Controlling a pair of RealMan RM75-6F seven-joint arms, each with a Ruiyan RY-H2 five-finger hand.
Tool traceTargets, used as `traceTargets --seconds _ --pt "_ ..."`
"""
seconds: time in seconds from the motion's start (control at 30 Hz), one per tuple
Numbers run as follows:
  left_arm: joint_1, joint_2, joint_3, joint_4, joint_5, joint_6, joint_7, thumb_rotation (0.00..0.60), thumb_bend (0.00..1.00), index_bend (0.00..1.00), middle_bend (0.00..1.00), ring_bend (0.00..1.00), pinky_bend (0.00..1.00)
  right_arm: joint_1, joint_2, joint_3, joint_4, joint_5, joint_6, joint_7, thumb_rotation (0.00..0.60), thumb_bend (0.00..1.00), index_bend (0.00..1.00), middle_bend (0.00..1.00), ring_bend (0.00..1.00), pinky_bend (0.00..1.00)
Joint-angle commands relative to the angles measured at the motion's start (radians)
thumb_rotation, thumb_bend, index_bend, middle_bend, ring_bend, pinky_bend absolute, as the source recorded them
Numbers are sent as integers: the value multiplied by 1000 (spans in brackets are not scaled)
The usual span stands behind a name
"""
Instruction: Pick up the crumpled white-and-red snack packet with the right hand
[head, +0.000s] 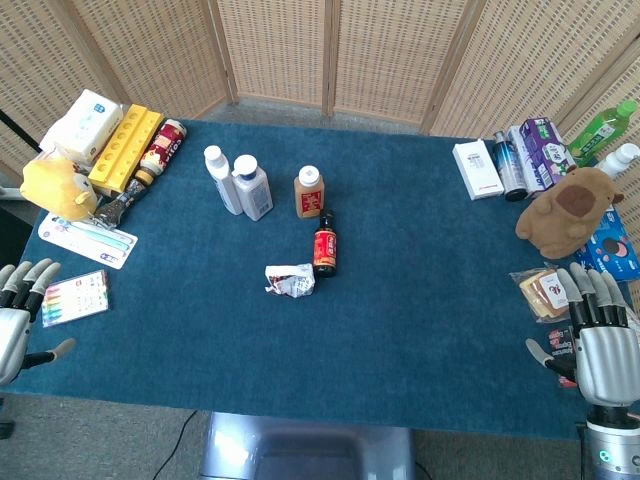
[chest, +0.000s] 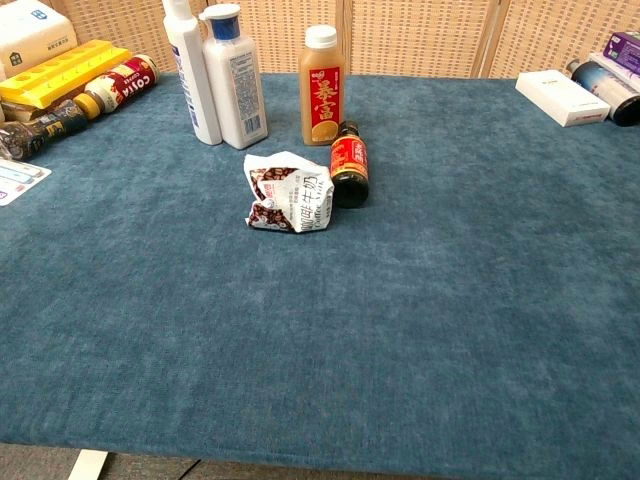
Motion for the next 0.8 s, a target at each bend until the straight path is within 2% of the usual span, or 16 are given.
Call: traceTargets --seconds 0.03,0.23,0.37,0.57,0.8 --pt "1 1 0 -2 3 1 0 600 0 2 0 0 0 0 2 -1 -1 1 -3 4 600 0 0 0 0 0" --pt "5 8 1 -20 19 12 -3 600 0 2 0 0 0 2 8 -11 -14 6 -25 35 600 0 0 0 0 0" --pt "10 23 -2 -35 14 16 -18 600 0 4 0 0 0 16 -8 -37 -18 -10 -71 36 600 0 0 0 0 0" --pt "18 43 -5 -53 20 30 -33 600 0 9 0 0 0 83 -79 -56 -25 -40 -183 -22 600 0 0 0 0 0" --pt "24 55 -3 -66 30 39 -43 600 0 10 0 0 0 195 -199 -22 -53 -10 -336 -123 600 0 0 0 0 0"
